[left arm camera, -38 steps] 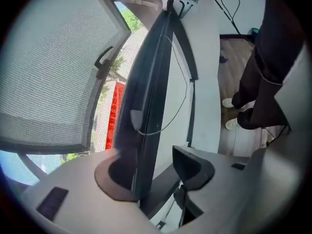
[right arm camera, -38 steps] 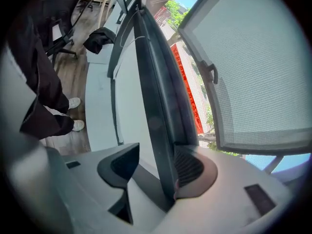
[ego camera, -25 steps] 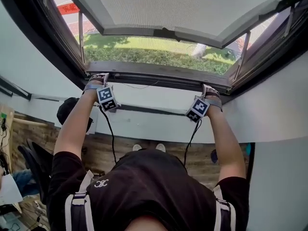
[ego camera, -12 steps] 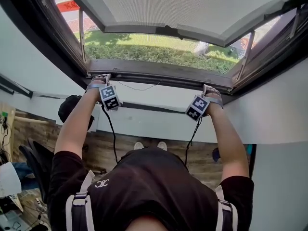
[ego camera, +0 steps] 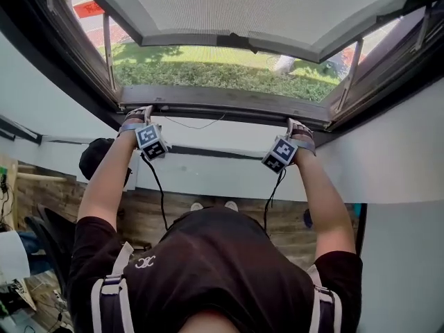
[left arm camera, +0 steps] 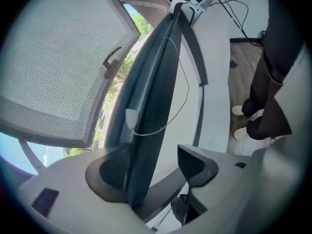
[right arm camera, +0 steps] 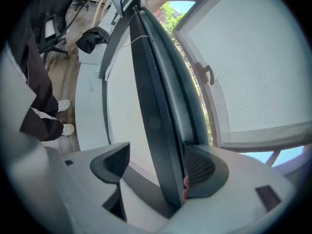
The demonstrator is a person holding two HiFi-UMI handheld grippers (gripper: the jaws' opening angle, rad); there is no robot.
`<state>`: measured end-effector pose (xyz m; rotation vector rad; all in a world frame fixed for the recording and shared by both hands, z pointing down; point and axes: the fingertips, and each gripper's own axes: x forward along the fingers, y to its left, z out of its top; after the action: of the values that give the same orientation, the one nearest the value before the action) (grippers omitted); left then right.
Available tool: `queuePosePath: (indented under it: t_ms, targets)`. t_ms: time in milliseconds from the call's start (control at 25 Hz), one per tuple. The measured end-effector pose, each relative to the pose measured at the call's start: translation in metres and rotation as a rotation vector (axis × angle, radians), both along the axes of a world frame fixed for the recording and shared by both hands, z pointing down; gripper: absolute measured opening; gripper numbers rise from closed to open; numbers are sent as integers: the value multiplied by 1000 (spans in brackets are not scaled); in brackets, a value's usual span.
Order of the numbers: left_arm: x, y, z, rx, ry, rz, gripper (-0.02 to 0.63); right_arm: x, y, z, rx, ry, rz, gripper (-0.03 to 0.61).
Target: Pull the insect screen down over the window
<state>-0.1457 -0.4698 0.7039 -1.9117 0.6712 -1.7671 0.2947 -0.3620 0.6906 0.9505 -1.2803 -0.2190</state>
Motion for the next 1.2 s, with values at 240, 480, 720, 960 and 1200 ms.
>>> queuePosePath:
  t_ms: [240,480,720,960,1200]
  targets:
    - [7,-4,-28,11,135,-85,228,-13,6,-24,85,-166,116,336]
    - [9,-4,-46,43,220,-103,221,-12,2,-22,139,-170,133,351]
    - [38,14,-101,128,634,-207,94,-45,2,-108,441,-778,336,10]
    - [83,31,-197,263,1056,-330,15,-82,-4,-232,714,-1160,323,5]
    - [97,64,-281,307,1328,-414,15,-100,17,-308,923,-1294,198,5]
